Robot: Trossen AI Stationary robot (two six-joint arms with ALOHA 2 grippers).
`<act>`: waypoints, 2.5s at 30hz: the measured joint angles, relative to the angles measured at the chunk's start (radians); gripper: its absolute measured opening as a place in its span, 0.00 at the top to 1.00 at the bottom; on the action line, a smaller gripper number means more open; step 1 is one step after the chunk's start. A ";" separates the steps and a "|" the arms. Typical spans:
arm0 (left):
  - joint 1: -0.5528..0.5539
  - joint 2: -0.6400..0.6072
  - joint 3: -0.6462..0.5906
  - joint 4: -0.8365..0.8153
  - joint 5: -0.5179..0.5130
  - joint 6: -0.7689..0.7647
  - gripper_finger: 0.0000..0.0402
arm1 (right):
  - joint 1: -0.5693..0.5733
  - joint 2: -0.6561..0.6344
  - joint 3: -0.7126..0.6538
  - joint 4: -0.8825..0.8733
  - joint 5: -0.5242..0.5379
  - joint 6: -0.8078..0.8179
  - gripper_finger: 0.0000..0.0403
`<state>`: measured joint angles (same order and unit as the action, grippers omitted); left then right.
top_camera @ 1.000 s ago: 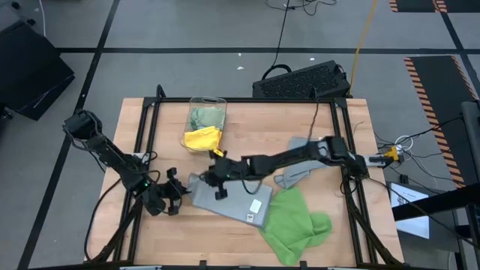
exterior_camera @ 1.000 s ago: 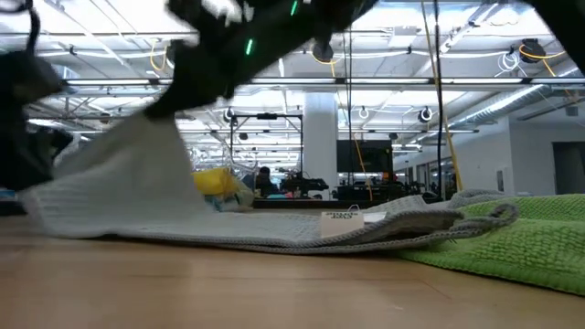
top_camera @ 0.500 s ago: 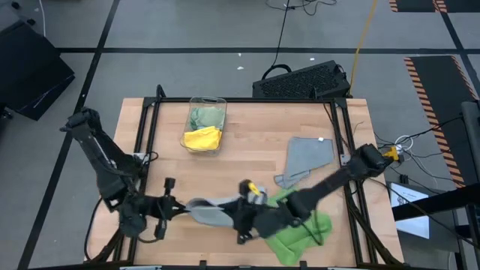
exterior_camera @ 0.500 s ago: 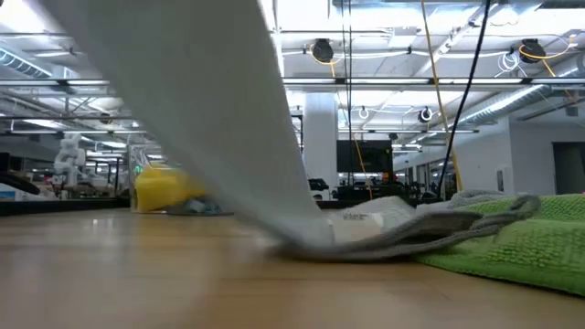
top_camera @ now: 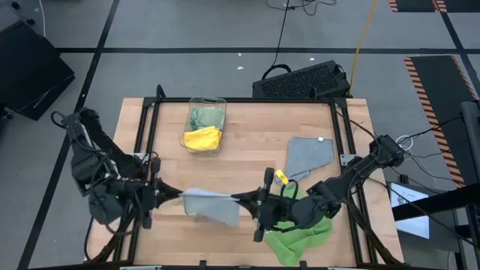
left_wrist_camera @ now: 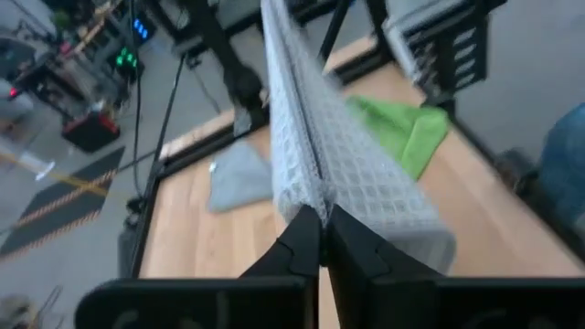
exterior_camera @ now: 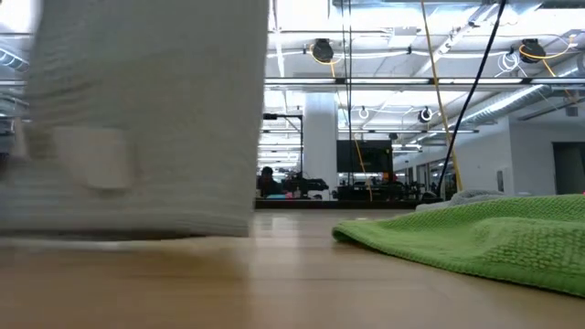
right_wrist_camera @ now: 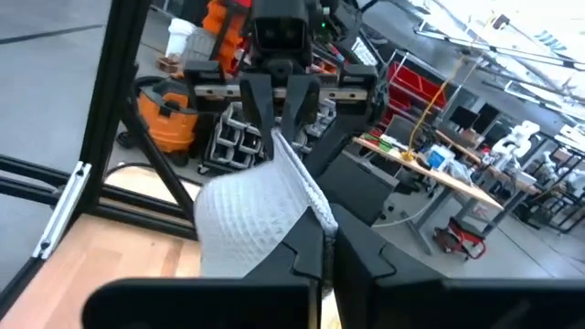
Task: Fold microfiber towels
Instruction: Fold the left gray microfiber cloth on the table
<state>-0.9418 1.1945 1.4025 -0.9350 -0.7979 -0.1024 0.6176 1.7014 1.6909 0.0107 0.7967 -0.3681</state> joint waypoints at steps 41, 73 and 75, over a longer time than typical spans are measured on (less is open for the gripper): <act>0.317 0.347 -0.757 1.781 -0.289 0.550 0.29 | -0.319 -0.040 0.000 -0.515 -0.070 0.423 0.99; 0.317 0.540 -0.610 1.821 -0.635 0.336 0.73 | -0.333 -0.038 0.000 -0.569 -0.148 0.457 0.99; 0.312 0.534 -0.610 1.822 -0.647 0.360 0.79 | -0.322 -0.038 0.000 -0.569 -0.148 0.457 0.99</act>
<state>-0.6300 1.7283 0.7929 0.8868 -1.4449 0.2573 0.2952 1.6634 1.6905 -0.5586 0.6487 0.0894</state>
